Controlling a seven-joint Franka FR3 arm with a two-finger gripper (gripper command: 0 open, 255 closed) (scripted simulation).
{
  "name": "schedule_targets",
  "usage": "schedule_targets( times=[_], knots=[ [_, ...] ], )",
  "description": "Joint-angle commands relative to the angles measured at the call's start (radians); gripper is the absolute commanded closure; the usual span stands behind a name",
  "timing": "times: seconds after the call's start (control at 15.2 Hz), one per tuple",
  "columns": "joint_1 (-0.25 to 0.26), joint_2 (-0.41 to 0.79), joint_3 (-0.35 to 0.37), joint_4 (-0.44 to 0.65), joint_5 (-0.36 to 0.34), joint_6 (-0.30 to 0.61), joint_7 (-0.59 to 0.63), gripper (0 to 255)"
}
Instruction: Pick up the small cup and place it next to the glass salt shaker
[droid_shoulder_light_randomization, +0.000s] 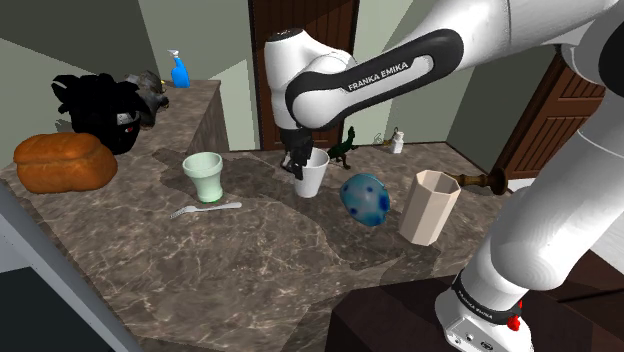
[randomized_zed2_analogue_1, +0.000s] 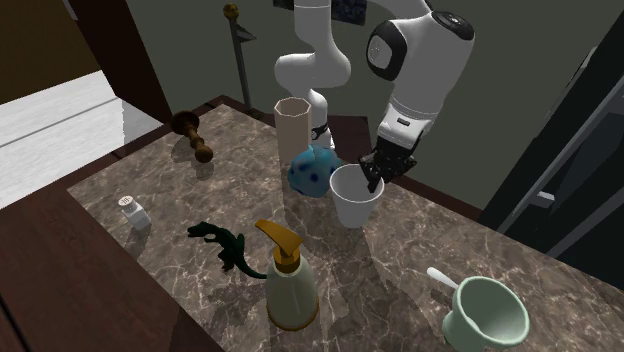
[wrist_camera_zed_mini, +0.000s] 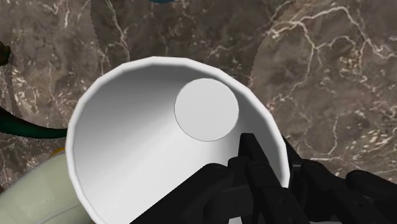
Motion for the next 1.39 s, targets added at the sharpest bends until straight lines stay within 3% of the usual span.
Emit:
schedule_targets(
  times=[0.0, 1.32],
  knots=[
    [0.0, -0.008, -0.001, 0.021, 0.004, -0.028, -0.006, 255],
    [0.0, -0.042, -0.006, 0.254, 0.026, -0.289, -0.056, 255]
  ],
)
